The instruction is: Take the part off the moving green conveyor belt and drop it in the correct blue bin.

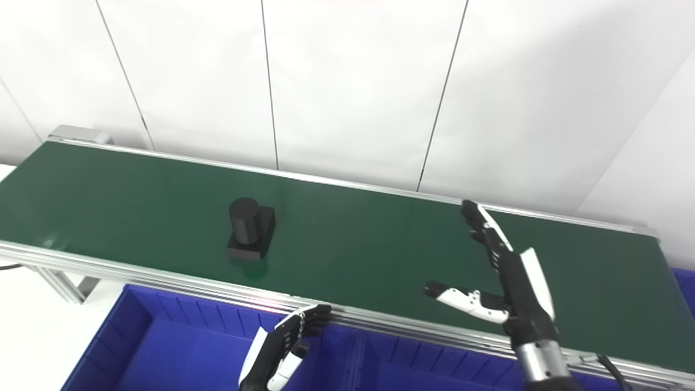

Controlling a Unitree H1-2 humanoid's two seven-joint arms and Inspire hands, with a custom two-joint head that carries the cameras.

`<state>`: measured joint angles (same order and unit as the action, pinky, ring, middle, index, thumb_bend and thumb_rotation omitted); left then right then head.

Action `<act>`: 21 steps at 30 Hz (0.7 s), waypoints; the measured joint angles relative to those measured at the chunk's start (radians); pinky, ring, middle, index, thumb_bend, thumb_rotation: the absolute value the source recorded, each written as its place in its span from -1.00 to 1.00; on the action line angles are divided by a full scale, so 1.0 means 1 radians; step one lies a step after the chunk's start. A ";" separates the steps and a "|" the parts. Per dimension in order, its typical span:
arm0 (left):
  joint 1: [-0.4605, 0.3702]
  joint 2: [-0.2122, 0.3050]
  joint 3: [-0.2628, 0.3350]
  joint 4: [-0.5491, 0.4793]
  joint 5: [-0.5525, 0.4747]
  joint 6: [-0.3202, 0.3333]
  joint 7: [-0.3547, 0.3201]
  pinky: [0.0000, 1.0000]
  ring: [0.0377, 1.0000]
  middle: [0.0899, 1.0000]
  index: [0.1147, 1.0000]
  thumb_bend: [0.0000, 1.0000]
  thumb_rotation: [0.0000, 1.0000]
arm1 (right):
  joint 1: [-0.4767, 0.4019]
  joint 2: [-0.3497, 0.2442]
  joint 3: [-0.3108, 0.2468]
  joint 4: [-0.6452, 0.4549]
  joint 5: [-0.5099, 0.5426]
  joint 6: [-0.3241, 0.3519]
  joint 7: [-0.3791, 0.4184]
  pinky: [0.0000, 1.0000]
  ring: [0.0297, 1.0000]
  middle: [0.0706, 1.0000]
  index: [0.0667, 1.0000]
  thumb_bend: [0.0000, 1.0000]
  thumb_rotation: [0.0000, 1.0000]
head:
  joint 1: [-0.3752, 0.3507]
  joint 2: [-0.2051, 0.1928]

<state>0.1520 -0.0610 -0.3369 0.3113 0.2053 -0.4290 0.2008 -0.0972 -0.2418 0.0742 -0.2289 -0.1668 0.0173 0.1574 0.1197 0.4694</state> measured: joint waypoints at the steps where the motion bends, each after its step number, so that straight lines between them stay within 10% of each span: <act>1: -0.001 0.000 -0.001 0.005 -0.001 0.000 0.007 0.54 0.56 0.53 0.50 0.39 0.93 | -0.007 0.002 0.005 0.008 -0.010 0.000 0.000 0.81 0.84 0.80 0.83 0.65 -0.17 | -0.006 -0.003; 21: 0.087 0.027 -0.005 -0.126 -0.094 -0.001 -0.109 0.54 0.55 0.50 0.46 0.15 0.92 | -0.135 0.113 0.132 0.117 -0.173 0.072 0.003 0.56 0.72 0.82 0.82 0.74 -0.18 | -0.146 0.020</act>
<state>0.2389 -0.0344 -0.3418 0.1856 0.1113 -0.4305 0.0920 -0.2321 -0.1288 0.2062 -0.1116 -0.3395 0.0889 0.1601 -0.0261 0.4894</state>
